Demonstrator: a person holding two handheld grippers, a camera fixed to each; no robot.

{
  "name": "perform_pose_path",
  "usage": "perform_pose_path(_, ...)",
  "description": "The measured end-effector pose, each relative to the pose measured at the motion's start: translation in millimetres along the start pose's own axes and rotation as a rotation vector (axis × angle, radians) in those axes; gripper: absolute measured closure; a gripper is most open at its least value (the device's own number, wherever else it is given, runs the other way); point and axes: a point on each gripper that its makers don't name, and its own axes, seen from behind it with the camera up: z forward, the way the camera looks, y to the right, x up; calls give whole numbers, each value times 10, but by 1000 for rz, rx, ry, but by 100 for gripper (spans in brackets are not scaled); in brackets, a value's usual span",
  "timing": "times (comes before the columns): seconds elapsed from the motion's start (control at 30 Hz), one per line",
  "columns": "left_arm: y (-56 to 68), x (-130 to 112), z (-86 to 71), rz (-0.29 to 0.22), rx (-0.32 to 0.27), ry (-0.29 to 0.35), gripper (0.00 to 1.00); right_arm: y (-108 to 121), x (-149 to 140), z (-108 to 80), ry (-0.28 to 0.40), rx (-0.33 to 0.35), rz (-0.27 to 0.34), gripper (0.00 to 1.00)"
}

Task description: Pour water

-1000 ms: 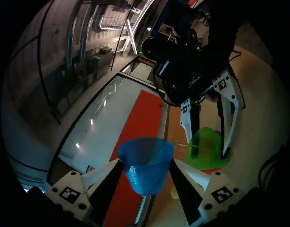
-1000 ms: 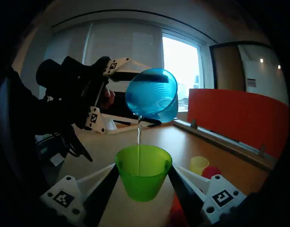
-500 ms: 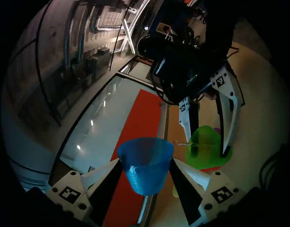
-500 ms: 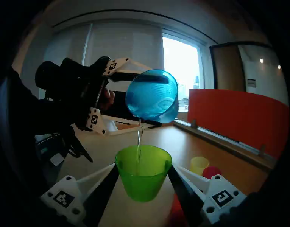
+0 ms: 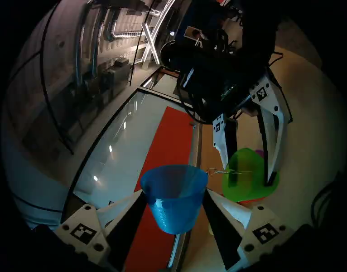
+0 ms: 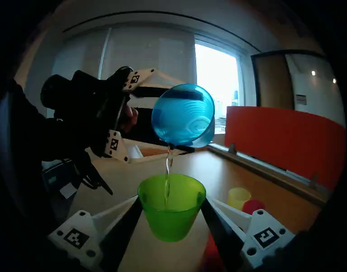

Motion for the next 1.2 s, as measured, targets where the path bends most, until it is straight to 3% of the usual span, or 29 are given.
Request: perform_pose_path(1.2,-6,109,40,86,-14,9,18,25,28,-30,4,-6,-3,9)
